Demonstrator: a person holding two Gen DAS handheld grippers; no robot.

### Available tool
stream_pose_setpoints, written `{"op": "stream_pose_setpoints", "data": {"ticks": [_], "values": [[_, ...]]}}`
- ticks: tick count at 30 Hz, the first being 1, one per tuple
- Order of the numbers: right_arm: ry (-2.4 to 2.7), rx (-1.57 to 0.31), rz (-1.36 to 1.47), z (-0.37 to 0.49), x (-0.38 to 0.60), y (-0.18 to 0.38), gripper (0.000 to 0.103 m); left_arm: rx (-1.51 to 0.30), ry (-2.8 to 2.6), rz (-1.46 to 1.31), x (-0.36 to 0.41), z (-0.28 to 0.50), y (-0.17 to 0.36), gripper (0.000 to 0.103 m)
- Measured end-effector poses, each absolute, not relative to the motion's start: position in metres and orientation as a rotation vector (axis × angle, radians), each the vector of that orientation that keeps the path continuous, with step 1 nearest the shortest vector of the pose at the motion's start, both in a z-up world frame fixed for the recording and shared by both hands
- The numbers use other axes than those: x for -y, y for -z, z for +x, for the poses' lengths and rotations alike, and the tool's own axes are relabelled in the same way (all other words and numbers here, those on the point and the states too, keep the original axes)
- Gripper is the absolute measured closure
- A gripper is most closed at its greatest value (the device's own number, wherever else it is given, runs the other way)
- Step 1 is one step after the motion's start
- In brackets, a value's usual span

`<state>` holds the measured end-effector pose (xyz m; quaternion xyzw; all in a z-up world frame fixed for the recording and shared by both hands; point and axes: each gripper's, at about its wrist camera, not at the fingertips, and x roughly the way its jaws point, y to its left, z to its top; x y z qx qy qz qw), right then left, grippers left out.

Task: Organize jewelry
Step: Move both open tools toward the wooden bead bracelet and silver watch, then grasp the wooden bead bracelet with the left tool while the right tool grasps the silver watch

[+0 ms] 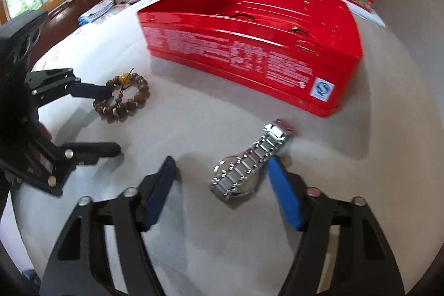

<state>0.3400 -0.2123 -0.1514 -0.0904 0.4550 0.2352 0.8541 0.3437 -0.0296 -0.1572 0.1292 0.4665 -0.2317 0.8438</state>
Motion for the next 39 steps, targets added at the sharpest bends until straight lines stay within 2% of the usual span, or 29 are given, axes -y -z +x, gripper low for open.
{"op": "stream_pose_setpoints", "data": {"ticks": [5, 8, 10, 12, 14, 17, 19, 20, 39], "values": [[-0.562, -0.967, -0.219, 0.330, 0.223, 0.149, 0.068, -0.980, 0.506, 0.269, 0.017, 0.329, 0.156, 0.022], [-0.564, -0.972, -0.230, 0.328, 0.226, 0.148, 0.070, -0.979, 0.516, 0.271, 0.018, 0.333, 0.157, 0.022], [-0.548, -0.970, -0.239, 0.330, 0.223, 0.147, 0.064, -0.981, 0.518, 0.261, 0.020, 0.341, 0.157, 0.022], [-0.530, -0.966, -0.235, 0.331, 0.220, 0.147, 0.051, -0.982, 0.518, 0.262, 0.024, 0.346, 0.157, 0.022], [-0.523, -0.953, -0.242, 0.332, 0.214, 0.150, 0.049, -0.981, 0.514, 0.268, 0.026, 0.348, 0.158, 0.023], [-0.521, -0.939, -0.244, 0.333, 0.213, 0.151, 0.052, -0.981, 0.512, 0.263, 0.024, 0.348, 0.156, 0.045], [-0.524, -0.937, -0.237, 0.335, 0.216, 0.151, 0.065, -0.988, 0.516, 0.244, 0.021, 0.347, 0.154, 0.077], [-0.532, -0.940, -0.232, 0.336, 0.218, 0.150, 0.072, -0.996, 0.513, 0.228, 0.019, 0.348, 0.154, 0.085], [-0.554, -0.887, -0.141, 0.318, 0.241, 0.114, 0.072, -0.883, 0.517, 0.159, 0.011, 0.325, 0.110, 0.085]]}}
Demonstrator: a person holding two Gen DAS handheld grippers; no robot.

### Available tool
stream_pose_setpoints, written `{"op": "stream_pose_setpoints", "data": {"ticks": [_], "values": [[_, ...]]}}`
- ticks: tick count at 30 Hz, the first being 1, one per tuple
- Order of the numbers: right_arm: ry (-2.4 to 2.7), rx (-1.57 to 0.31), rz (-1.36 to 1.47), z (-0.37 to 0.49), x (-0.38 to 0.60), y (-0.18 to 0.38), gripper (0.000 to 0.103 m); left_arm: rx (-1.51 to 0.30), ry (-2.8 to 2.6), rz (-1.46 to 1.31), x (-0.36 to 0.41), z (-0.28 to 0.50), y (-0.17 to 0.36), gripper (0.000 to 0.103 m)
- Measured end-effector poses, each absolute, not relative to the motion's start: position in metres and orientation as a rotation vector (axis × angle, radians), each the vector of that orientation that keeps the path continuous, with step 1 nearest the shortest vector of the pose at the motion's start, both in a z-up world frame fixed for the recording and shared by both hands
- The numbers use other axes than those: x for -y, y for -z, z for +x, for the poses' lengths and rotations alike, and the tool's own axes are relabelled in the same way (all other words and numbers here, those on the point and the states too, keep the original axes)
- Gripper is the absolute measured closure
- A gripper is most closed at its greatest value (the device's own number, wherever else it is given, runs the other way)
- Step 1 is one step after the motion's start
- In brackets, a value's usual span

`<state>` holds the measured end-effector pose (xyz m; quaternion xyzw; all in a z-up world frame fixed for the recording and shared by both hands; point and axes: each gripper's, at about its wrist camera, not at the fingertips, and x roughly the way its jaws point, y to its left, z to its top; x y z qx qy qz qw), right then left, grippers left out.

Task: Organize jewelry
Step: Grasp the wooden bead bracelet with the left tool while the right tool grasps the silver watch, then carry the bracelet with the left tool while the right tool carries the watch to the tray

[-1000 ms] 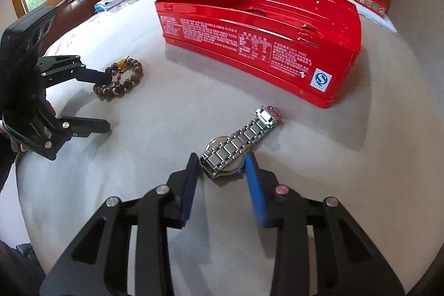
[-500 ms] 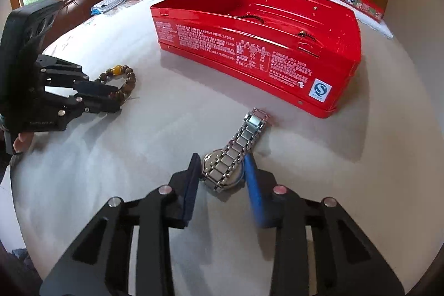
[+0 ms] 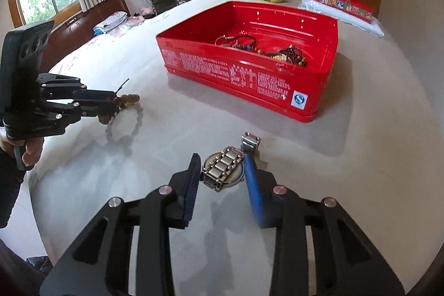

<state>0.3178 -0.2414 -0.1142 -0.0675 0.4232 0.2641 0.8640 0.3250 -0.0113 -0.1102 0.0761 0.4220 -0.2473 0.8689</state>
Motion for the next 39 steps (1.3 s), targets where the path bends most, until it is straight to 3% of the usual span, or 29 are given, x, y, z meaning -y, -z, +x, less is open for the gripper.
{"op": "stream_pose_setpoints", "data": {"ticks": [39], "values": [[-0.569, -0.730, -0.215, 0.284, 0.237, 0.029, 0.072, -0.710, 0.527, 0.215, 0.034, 0.306, 0.027, 0.085]]}}
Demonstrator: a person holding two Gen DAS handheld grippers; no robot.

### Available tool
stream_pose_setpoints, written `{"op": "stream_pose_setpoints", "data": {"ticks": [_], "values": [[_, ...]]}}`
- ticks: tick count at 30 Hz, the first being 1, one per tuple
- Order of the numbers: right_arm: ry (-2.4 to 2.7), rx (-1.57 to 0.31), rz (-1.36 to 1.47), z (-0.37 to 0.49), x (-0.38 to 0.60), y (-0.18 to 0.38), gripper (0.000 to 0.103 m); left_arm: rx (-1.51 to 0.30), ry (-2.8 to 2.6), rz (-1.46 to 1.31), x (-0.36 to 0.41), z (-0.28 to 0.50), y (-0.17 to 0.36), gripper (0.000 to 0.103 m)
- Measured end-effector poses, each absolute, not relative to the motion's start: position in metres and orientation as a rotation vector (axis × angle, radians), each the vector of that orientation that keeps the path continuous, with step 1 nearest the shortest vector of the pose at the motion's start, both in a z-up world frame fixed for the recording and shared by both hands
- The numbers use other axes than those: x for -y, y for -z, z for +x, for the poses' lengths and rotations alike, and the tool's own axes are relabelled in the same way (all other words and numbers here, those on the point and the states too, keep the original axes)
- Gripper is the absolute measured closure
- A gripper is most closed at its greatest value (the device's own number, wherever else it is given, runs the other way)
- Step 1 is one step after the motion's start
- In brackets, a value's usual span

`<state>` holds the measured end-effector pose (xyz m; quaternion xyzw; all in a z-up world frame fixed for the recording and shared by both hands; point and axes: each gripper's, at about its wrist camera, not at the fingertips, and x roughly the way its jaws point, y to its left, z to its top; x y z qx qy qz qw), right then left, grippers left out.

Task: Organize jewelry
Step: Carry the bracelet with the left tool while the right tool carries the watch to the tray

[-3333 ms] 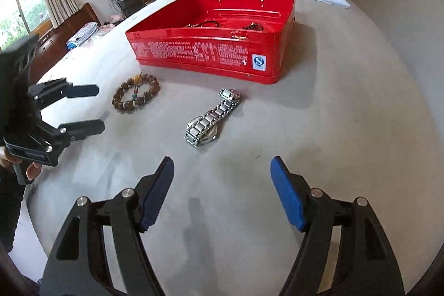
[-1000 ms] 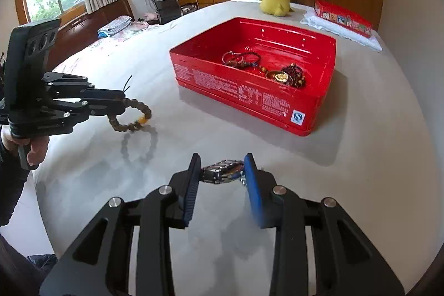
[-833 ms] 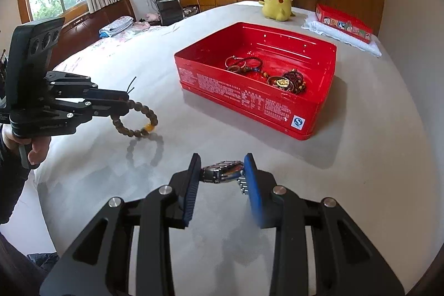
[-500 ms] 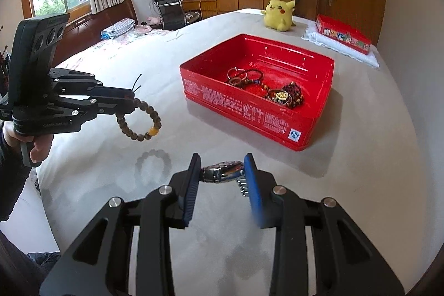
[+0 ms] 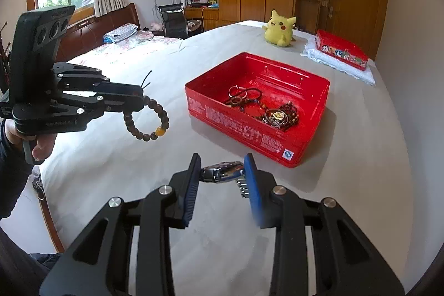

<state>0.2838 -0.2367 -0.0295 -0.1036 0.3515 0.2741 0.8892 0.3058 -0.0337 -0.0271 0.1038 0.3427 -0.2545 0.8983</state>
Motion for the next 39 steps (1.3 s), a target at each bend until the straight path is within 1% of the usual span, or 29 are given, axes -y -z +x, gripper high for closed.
{"op": "stream_pose_setpoints", "data": {"ticks": [14, 25, 33, 39], "values": [[-0.575, -0.692, -0.235, 0.293, 0.232, 0.005, 0.072, -0.637, 0.526, 0.243, 0.041, 0.314, -0.006, 0.085], [-0.594, -0.685, -0.232, 0.330, 0.224, -0.016, 0.072, -0.617, 0.515, 0.268, 0.051, 0.350, -0.024, 0.085], [-0.597, -0.693, -0.195, 0.379, 0.221, -0.031, 0.072, -0.643, 0.496, 0.279, 0.057, 0.390, -0.019, 0.085], [-0.565, -0.751, -0.160, 0.434, 0.218, -0.014, 0.072, -0.706, 0.471, 0.268, 0.058, 0.435, 0.004, 0.085]]}}
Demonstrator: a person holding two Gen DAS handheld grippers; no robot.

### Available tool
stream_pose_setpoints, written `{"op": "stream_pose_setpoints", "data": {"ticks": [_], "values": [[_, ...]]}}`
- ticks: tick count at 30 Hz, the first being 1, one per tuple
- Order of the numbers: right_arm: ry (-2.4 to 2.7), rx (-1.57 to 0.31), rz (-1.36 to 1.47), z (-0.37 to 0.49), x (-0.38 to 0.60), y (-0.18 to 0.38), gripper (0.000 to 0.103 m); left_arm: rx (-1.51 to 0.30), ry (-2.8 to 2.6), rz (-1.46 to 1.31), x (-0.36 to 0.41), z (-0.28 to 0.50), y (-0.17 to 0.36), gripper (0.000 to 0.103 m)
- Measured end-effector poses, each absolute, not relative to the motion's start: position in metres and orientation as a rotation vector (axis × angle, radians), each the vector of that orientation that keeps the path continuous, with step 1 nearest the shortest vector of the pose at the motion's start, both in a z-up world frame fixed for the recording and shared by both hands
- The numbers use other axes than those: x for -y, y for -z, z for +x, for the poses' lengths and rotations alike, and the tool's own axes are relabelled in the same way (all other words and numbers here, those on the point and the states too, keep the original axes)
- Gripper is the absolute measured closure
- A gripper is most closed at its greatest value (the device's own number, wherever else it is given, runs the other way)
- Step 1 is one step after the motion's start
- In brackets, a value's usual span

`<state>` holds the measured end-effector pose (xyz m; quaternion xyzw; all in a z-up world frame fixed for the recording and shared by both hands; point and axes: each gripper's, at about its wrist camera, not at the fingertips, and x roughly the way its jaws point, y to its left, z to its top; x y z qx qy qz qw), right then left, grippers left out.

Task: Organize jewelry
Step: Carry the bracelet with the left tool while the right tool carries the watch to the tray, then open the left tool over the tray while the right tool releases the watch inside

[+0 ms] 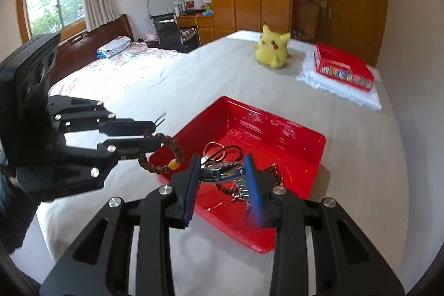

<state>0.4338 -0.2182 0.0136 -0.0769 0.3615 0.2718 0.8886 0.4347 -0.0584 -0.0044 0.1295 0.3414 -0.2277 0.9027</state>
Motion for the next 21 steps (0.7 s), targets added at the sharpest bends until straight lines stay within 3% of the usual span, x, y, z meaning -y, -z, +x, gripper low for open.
{"op": "stream_pose_setpoints", "data": {"ticks": [15, 17, 19, 21], "values": [[-0.505, -0.956, -0.141, 0.511, 0.212, 0.077, 0.072, -0.887, 0.474, 0.177, 0.056, 0.518, 0.090, 0.084], [-0.495, -0.973, -0.141, 0.510, 0.214, 0.085, 0.067, -0.885, 0.463, 0.172, 0.054, 0.516, 0.093, 0.073], [-0.485, -0.969, -0.132, 0.509, 0.217, 0.086, 0.058, -0.868, 0.435, 0.163, 0.049, 0.512, 0.093, 0.045], [-0.476, -0.956, -0.113, 0.505, 0.223, 0.082, 0.048, -0.847, 0.416, 0.164, 0.046, 0.504, 0.088, 0.031]]}}
